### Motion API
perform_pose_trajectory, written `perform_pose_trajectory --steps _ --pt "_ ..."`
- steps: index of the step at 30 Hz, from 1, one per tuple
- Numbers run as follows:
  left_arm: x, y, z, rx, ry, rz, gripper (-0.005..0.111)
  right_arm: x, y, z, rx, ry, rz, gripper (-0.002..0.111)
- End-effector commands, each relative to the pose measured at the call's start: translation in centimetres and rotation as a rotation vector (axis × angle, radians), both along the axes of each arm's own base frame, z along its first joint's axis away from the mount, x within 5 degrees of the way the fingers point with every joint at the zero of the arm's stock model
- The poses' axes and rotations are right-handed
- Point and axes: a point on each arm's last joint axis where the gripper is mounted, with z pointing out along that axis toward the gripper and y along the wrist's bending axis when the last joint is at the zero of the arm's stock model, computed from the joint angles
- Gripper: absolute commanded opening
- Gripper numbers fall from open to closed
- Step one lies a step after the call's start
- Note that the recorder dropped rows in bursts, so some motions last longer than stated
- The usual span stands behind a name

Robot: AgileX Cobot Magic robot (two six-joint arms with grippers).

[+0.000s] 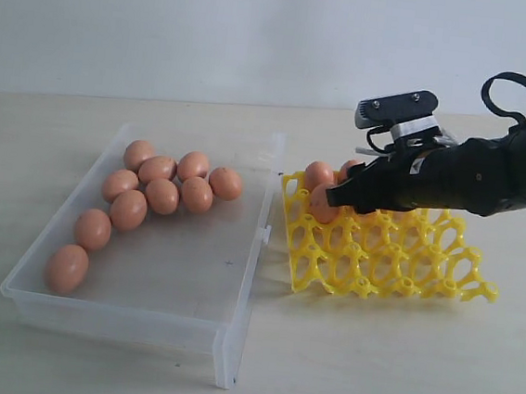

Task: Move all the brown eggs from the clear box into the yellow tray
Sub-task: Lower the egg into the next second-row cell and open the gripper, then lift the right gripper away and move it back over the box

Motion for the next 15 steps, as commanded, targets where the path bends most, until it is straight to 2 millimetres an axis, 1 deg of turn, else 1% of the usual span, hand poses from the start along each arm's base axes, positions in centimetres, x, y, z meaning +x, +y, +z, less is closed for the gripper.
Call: perform_pose_trajectory --steps 1,7,9,11,13,15 --pt "0.0 0.0 0.2 -0.004 -0.019 0.003 0.000 0.3 0.1 0.7 0.008 -0.034 0.005 0.058" --pt "0.0 0.0 0.2 -0.004 -0.019 0.003 0.000 0.2 0.1 0.9 0.009 -0.035 0.003 0.058" --pt "0.0 0.0 0.2 -0.004 -0.019 0.003 0.000 0.1 0.1 1.3 0.019 -0.032 -0.007 0.058" --pt "0.0 0.0 0.2 -0.004 -0.019 0.003 0.000 -0.1 0.2 2.3 0.043 -0.026 -0.025 0.058" --pt "0.0 0.0 0.2 -0.004 -0.019 0.003 0.000 -0.5 0.9 3.8 0.050 -0.002 -0.011 0.056" --pt "0.0 0.0 0.2 -0.004 -0.019 0.003 0.000 -0.7 2.0 6.0 0.061 0.006 0.016 0.050"
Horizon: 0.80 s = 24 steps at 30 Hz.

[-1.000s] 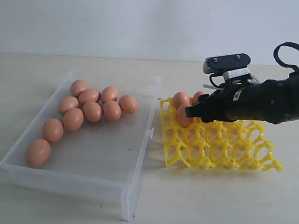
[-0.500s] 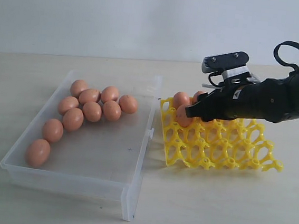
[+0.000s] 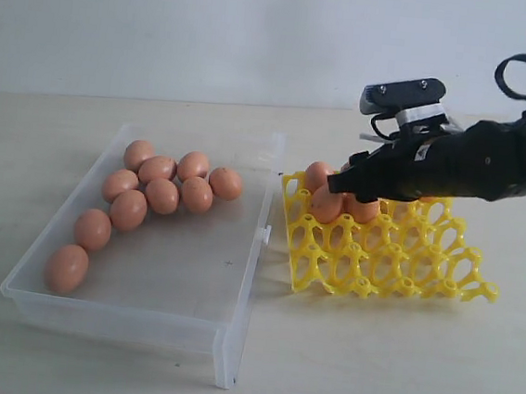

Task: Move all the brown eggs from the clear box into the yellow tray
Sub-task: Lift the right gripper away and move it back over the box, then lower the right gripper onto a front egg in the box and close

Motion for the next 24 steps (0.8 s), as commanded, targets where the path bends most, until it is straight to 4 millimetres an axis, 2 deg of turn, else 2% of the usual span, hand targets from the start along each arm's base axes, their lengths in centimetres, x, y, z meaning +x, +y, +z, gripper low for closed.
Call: perform_pose_trajectory --steps 1,4,6,10,12,17,24 --pt "0.0 0.0 0.2 -0.004 -0.019 0.003 0.000 -0.5 2.2 4.8 0.038 -0.006 0.047 0.047" --pt "0.0 0.0 0.2 -0.004 -0.019 0.003 0.000 -1.3 5.1 8.0 0.088 0.034 0.104 0.043" --pt "0.0 0.0 0.2 -0.004 -0.019 0.003 0.000 -2.1 7.3 9.3 0.083 0.067 0.192 0.043" --pt "0.0 0.0 0.2 -0.004 -0.019 0.003 0.000 -3.7 12.2 10.0 0.070 0.214 0.429 0.044" --pt "0.0 0.0 0.2 -0.004 -0.019 0.003 0.000 -3.8 14.4 9.6 0.093 0.266 0.490 0.045" --pt "0.0 0.0 0.2 -0.004 -0.019 0.003 0.000 -2.2 19.0 7.2 0.084 0.374 0.554 0.047" --pt "0.0 0.0 0.2 -0.004 -0.019 0.003 0.000 0.2 24.0 2.8 0.174 0.673 0.454 0.047"
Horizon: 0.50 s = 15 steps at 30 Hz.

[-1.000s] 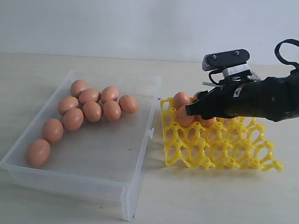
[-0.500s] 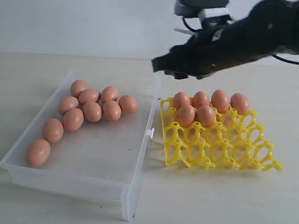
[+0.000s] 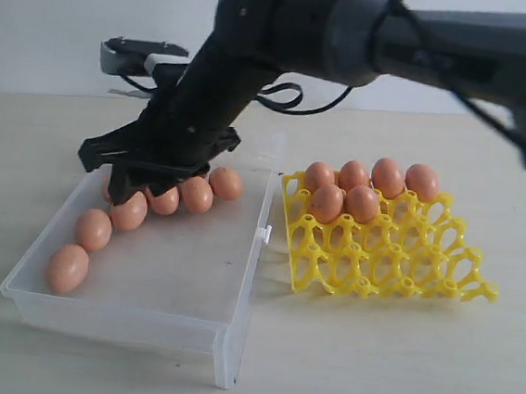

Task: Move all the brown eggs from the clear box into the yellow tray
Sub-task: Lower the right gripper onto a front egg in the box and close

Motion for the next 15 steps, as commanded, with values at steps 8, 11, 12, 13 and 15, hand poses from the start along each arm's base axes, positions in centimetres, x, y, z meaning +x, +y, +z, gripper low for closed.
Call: perform_pose_trajectory --steps 8,11,12,13,15 --pt "0.0 0.0 0.2 -0.004 -0.019 0.003 0.000 1.6 5.1 -6.9 0.110 0.372 -0.072 0.048" --pt "0.0 0.0 0.2 -0.004 -0.019 0.003 0.000 1.9 5.2 -7.5 0.107 0.368 -0.102 0.065" --pt "0.0 0.0 0.2 -0.004 -0.019 0.003 0.000 1.9 5.2 -7.6 0.110 0.370 -0.108 0.066" --pt "0.0 0.0 0.2 -0.004 -0.019 0.003 0.000 1.9 5.2 -7.9 0.108 0.372 -0.115 0.065" --pt "0.0 0.0 0.2 -0.004 -0.019 0.003 0.000 2.0 5.2 -8.5 0.101 0.381 -0.119 0.065"
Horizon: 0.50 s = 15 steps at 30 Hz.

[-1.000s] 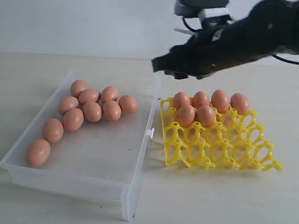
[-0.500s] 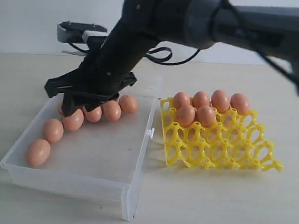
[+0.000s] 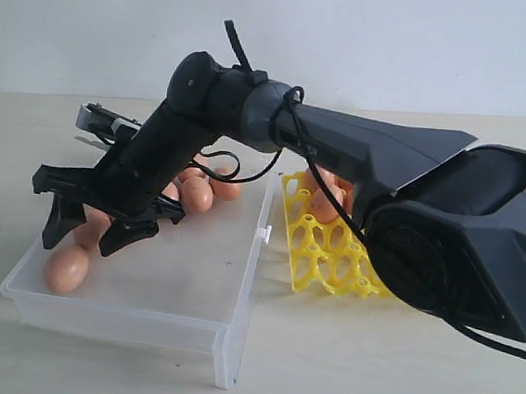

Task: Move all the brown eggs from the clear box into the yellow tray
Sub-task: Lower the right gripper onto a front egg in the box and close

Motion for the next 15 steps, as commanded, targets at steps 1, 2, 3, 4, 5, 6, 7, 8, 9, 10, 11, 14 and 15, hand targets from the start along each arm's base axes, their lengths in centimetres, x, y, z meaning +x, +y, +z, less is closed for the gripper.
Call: perform_pose_trajectory --steps 1,2,3,4,5,6,7,8,9,10,11,14,15 --pt "0.0 0.0 0.2 -0.004 -0.019 0.003 0.000 0.1 0.2 -1.0 -0.005 0.008 -0.014 0.065" --pt "0.0 0.0 0.2 -0.004 -0.019 0.003 0.000 0.0 0.3 -1.4 -0.012 0.010 -0.010 0.065" --pt "0.0 0.0 0.2 -0.004 -0.019 0.003 0.000 0.0 0.3 -1.6 -0.014 0.011 -0.011 0.065" --pt "0.0 0.0 0.2 -0.004 -0.019 0.003 0.000 -0.1 0.4 -1.7 -0.014 0.011 -0.011 0.065" --pt "0.0 0.0 0.2 -0.004 -0.019 0.003 0.000 -0.1 0.5 -1.9 -0.011 0.012 -0.013 0.065" --pt "0.0 0.0 0.2 -0.004 -0.019 0.003 0.000 -0.1 0.6 -2.0 -0.010 0.008 -0.017 0.065" --pt "0.0 0.0 0.2 -0.004 -0.019 0.003 0.000 -0.1 0.6 -2.1 -0.009 0.006 -0.021 0.065" --pt "0.0 0.0 0.2 -0.004 -0.019 0.003 0.000 0.0 0.7 -2.1 -0.006 0.001 -0.025 0.065" --pt "0.0 0.0 0.2 -0.004 -0.019 0.003 0.000 0.1 0.7 -2.1 -0.003 -0.005 -0.031 0.065" --pt "0.0 0.0 0.2 -0.004 -0.019 0.003 0.000 0.1 0.7 -2.1 0.000 -0.009 -0.035 0.065" --pt "0.0 0.0 0.2 -0.004 -0.019 0.003 0.000 0.2 0.8 -2.1 0.003 -0.015 -0.041 0.065" --pt "0.0 0.0 0.2 -0.004 -0.019 0.003 0.000 0.3 0.8 -2.0 0.008 -0.023 -0.049 0.065" --pt "0.0 0.0 0.2 -0.004 -0.019 0.003 0.000 0.3 0.8 -2.0 0.008 -0.023 -0.049 0.064"
